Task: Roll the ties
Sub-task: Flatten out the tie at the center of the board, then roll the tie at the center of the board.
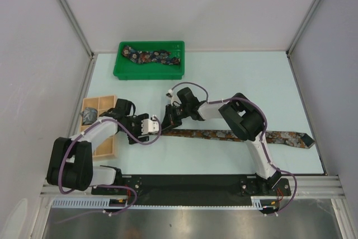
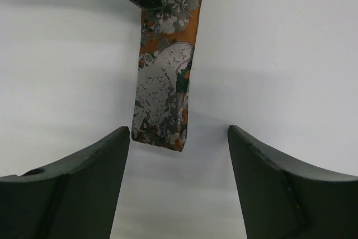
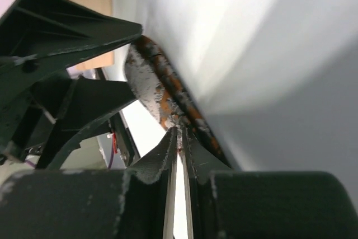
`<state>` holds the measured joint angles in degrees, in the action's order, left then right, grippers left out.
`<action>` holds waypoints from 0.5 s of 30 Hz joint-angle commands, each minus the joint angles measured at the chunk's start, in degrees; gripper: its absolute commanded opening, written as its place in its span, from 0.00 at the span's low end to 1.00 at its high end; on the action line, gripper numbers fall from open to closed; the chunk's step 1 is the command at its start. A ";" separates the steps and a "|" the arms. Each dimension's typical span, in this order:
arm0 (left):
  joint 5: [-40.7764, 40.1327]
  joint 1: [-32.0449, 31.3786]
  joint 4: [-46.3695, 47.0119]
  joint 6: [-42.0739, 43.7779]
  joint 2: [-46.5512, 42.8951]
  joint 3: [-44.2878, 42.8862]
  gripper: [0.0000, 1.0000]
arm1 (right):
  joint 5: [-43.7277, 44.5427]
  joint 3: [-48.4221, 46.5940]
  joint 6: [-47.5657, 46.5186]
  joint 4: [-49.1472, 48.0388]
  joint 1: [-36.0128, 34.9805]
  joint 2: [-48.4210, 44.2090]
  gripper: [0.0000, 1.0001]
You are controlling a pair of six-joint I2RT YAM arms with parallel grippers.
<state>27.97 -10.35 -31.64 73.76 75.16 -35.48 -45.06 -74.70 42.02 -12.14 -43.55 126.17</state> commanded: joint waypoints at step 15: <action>4.91 1.47 -4.48 0.78 1.66 -5.12 0.41 | 6.57 -5.90 -7.13 9.24 -1.01 1.89 0.11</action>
<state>29.36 -9.39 -33.74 73.58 77.87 -37.65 -40.93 -78.54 37.45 -5.13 -44.14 127.20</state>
